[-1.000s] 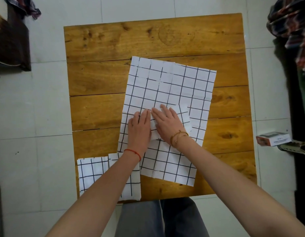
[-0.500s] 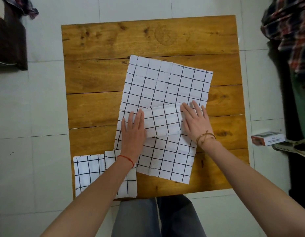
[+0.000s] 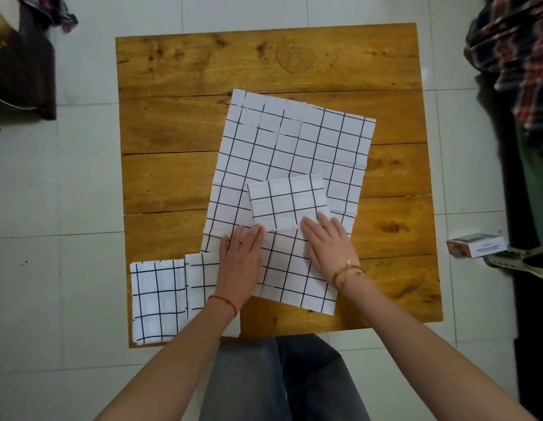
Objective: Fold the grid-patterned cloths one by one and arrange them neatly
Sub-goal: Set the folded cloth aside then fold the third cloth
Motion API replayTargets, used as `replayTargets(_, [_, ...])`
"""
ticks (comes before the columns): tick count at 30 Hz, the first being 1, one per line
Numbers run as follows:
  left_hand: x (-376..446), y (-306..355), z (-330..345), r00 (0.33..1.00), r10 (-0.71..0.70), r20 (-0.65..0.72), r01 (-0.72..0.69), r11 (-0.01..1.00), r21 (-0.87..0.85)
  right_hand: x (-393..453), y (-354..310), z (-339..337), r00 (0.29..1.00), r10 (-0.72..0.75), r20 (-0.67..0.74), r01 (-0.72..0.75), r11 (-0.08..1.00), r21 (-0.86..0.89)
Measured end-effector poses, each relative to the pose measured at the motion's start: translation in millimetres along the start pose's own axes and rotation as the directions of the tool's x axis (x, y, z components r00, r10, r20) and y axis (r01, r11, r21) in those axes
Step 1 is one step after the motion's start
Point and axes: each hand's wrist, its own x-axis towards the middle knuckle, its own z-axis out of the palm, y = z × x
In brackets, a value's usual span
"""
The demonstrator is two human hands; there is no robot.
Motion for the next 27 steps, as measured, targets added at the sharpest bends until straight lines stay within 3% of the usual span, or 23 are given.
replayTargets(4, [1.5, -2.4, 0.2, 1.0, 0.001, 0.015, 0.001, 0.997, -0.081, -14.4, 30.3, -2.1, 0.997, 0.049, -0.064, -0.047, 0.998, 0.039])
replayTargets(7, [7.0, 1.1, -6.2, 0.997, -0.039, -0.064, 0.027, 0.984, -0.177, 1.4, 35.0, -14.3, 0.981, 0.04, -0.191, -0.016, 0.992, 0.128])
replayTargets(11, [26.6, 9.8, -20.1, 0.941, -0.287, -0.18, 0.216, 0.917, -0.336, 55.3, 32.3, -44.5, 0.932, 0.147, -0.332, -0.049, 0.957, 0.285])
replayTargets(16, [48.5, 17.3, -23.9, 0.855, -0.518, -0.034, 0.46, 0.787, -0.411, 114.7, 16.7, -66.7, 0.966, 0.099, -0.24, -0.033, 0.963, 0.266])
replayTargets(23, [58.9, 19.2, -24.3, 0.809, -0.588, 0.012, 0.522, 0.709, -0.474, 129.5, 12.4, -56.0, 0.982, 0.112, -0.149, -0.086, 0.981, 0.171])
replayTargets(25, [57.0, 19.5, -24.7, 0.811, -0.585, 0.0, 0.496, 0.688, -0.531, 124.9, 17.7, -55.2, 0.989, 0.092, -0.12, -0.061, 0.969, 0.239])
replayTargets(27, [52.6, 20.6, -30.5, 0.793, -0.609, 0.001, 0.451, 0.586, -0.673, 115.2, 22.6, -60.9, 0.993, 0.103, -0.063, -0.062, 0.884, 0.463])
